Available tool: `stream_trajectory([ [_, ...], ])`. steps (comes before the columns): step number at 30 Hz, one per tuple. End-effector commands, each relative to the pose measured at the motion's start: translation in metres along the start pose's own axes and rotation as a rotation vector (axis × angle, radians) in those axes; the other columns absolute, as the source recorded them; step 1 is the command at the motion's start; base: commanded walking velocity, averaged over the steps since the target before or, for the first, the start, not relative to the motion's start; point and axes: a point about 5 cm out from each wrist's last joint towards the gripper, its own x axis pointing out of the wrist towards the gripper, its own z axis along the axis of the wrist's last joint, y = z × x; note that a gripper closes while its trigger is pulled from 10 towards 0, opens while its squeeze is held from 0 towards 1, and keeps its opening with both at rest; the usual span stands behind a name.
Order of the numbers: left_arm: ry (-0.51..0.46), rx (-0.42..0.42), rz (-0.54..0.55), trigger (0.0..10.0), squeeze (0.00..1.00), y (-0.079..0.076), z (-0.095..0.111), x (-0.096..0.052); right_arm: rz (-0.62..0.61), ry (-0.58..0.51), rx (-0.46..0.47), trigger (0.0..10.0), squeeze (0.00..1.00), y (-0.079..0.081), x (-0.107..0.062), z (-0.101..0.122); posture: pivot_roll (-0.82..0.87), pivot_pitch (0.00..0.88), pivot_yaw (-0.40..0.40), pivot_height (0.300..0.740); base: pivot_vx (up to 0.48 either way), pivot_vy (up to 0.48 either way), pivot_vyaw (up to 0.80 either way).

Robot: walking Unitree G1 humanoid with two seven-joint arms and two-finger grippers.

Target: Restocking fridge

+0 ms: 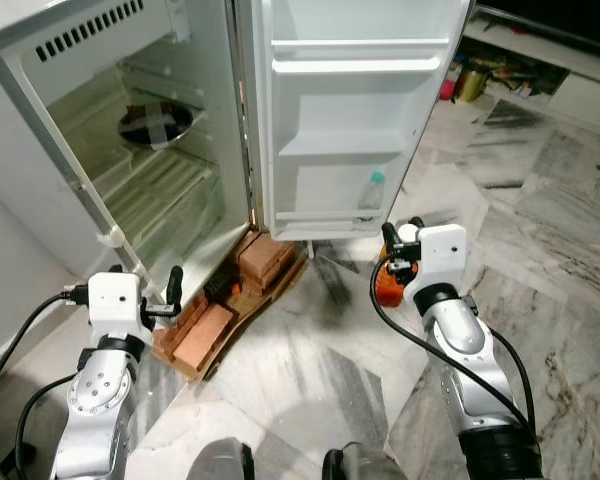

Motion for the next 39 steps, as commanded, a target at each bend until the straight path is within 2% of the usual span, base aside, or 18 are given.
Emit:
stream_trajectory([
  [1,-0.009,-0.012,-0.023,10.0,0.00,-0.0027,0.0031,-0.0012,-0.017,-0.036,-0.008,10.0,0.00,-0.0048,-0.0001,0.0074,0.01,0.125,-0.044,0.740,0.266,0.000,0.00],
  [13,-0.025,-0.026,-0.051,10.0,0.00,-0.0070,0.0049,-0.0021,-0.001,-0.048,-0.018,10.0,0.00,-0.0039,0.0028,0.0124,0.00,0.130,-0.049,0.740,0.402,0.000,0.00],
  [29,-0.024,-0.050,-0.054,10.0,0.00,-0.0111,0.0045,-0.0019,0.023,-0.034,-0.031,10.0,0.00,-0.0016,0.0024,0.0105,-0.01,0.130,-0.056,0.740,0.455,0.000,0.00],
  [39,-0.019,-0.047,-0.053,10.0,0.00,-0.0112,0.0041,-0.0027,0.045,-0.024,-0.030,10.0,0.00,0.0025,0.0009,0.0082,-0.01,0.135,-0.055,0.740,0.323,0.000,0.00],
])
